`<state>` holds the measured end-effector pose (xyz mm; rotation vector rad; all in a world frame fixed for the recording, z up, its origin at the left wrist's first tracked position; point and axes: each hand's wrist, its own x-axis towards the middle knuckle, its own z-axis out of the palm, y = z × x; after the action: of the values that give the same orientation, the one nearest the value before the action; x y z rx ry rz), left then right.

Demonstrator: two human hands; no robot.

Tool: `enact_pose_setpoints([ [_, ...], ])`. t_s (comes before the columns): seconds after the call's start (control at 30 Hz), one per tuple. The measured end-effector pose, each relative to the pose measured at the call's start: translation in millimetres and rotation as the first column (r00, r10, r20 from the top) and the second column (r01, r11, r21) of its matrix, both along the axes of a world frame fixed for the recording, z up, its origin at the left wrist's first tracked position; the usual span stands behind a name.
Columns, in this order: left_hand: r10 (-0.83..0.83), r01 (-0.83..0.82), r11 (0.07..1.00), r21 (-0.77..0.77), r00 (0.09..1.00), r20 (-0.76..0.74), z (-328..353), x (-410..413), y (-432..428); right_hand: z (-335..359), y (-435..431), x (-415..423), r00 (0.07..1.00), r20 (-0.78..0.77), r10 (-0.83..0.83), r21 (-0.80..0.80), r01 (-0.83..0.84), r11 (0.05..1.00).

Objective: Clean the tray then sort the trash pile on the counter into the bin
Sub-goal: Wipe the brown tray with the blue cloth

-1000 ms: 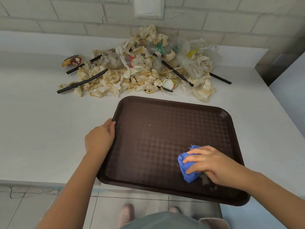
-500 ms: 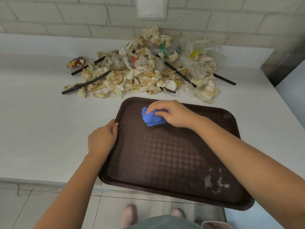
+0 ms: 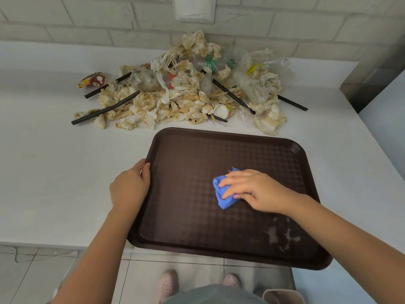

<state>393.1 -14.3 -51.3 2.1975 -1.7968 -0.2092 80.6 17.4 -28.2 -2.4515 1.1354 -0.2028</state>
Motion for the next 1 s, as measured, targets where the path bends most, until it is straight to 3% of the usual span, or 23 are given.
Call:
enact_pose_setpoints([
  [0.33,0.008,-0.008,1.000,0.017,1.000,-0.007,4,-2,3,-9,88,-73,0.996,0.060,-0.061,-0.207,0.072,0.976],
  [0.43,0.000,-0.001,1.000,0.026,1.000,0.008,8,-3,2,0,83,-81,0.933,0.258,-0.249,-0.062,0.273,0.960],
  [0.53,0.005,-0.006,0.999,0.051,1.000,0.008,12,-6,3,10,59,-85,0.848,0.346,-0.401,-0.069,0.450,0.890],
  [0.6,0.026,-0.025,0.998,0.056,0.999,-0.028,14,-8,5,9,42,-84,0.833,0.308,-0.459,-0.077,0.503,0.861],
  [0.77,0.061,-0.059,0.998,0.038,0.997,-0.054,15,-10,6,-6,35,-74,0.878,0.000,-0.479,-0.121,0.476,0.871],
  [1.0,0.068,-0.067,0.998,0.019,0.994,-0.091,10,-9,5,-7,95,-53,0.776,-0.104,-0.622,-0.302,0.571,0.763],
])
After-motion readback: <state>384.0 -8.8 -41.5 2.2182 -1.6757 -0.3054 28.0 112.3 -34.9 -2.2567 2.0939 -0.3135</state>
